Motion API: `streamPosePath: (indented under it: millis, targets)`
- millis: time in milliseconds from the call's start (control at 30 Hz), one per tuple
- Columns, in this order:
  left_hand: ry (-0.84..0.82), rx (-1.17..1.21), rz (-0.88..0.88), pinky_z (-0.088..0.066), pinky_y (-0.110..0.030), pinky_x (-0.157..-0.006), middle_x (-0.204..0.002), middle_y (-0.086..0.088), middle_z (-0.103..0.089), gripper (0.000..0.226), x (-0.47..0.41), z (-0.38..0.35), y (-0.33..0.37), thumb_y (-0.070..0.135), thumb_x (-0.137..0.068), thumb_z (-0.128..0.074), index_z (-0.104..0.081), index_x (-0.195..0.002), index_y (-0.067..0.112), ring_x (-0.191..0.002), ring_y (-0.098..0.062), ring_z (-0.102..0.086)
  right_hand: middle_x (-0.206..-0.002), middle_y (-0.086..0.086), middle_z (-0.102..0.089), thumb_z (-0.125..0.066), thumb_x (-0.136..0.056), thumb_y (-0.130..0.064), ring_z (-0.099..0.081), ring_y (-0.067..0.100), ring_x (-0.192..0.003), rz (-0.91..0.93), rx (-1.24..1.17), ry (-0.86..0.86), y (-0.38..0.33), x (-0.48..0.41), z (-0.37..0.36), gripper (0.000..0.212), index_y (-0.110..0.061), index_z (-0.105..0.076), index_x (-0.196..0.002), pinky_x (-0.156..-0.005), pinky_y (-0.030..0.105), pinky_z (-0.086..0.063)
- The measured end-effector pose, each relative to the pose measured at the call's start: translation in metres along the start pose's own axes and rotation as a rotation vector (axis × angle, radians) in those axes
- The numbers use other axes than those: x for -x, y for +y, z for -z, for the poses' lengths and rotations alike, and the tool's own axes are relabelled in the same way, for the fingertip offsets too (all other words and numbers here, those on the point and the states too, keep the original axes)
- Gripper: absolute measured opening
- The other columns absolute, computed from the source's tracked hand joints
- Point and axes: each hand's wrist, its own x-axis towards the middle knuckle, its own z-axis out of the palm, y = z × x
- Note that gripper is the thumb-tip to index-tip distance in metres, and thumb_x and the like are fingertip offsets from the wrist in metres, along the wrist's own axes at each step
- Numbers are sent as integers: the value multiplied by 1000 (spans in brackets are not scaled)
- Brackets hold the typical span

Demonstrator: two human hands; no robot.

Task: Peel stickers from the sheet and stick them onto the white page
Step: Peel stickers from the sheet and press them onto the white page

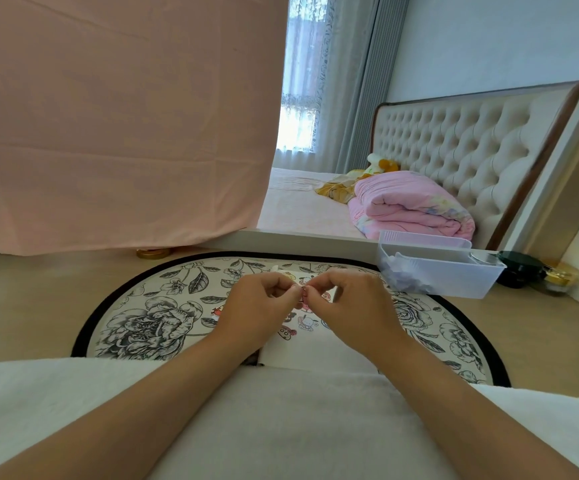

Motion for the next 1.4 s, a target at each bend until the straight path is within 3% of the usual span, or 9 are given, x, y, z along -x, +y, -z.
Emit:
streamPosePath:
  millis: [233,400,567,767,900,1000,1100,1200,1400]
  targets:
    - [5,2,-28,-43,-11,-51,-65,2,-71,15,1,1,0,17,-89,-70,-76,-76,20,-52,-1,-56,-70,-23,-69,-73,-83,-40,-58,-6,-64,-9,-2,14,1,0,0,9,-34,-78,-79,-59,16,-39]
    - [-13,-77,-100,-59,-33,-65,-68,10,-72,15,2,0,-2,22,-88,-70,-75,-75,27,-65,-13,-67,-67,-20,-67,-72,-80,-38,-57,0,-59,97,131,103,1,3,-2,11,-31,-74,-72,-57,17,-44]
    - [2,-101,-140,-58,-30,-65,-68,12,-70,14,4,-2,-2,22,-88,-70,-73,-76,29,-66,-10,-66,-64,-17,-66,-75,-78,-31,-56,2,-56,209,183,184,0,4,-2,12,-27,-71,-67,-51,21,-46]
    - [-5,-37,-102,-50,-17,-55,-69,4,-72,14,3,3,2,18,-90,-70,-75,-77,22,-56,-3,-61,-64,-16,-70,-75,-87,-19,-50,7,-48,-114,-407,-84,0,-1,8,18,-31,-78,-74,-47,21,-43]
    - [-31,-63,-135,-59,-28,-58,-68,8,-71,18,5,0,1,18,-88,-71,-72,-73,29,-65,-14,-66,-67,-19,-69,-74,-80,-30,-54,6,-51,2,-191,-25,4,0,7,11,-33,-75,-69,-52,25,-48]
    - [-14,-77,-154,-56,-22,-56,-66,10,-70,19,6,-2,0,20,-88,-71,-72,-73,32,-64,-9,-66,-69,-19,-66,-68,-77,-37,-54,1,-56,150,40,115,5,3,2,12,-30,-72,-69,-54,21,-45]
    - [-17,-53,-129,-50,-14,-52,-66,9,-71,16,6,-3,0,19,-89,-71,-76,-77,28,-62,-5,-66,-70,-11,-66,-67,-82,-29,-58,9,-55,338,256,237,6,1,-1,15,-25,-72,-69,-49,29,-50]
    - [4,-13,-101,-49,-13,-54,-68,6,-73,18,6,-3,1,16,-90,-69,-76,-75,25,-61,-4,-66,-71,-11,-67,-70,-84,-26,-58,7,-55,430,278,256,6,1,0,15,-24,-75,-71,-49,26,-48]
    - [-52,55,-100,-49,-19,-59,-73,2,-74,15,-1,8,-1,14,-91,-69,-75,-79,20,-61,-6,-59,-59,-10,-67,-75,-88,-17,-48,5,-44,-192,-526,-113,-7,-2,9,10,-20,-80,-79,-47,21,-41]
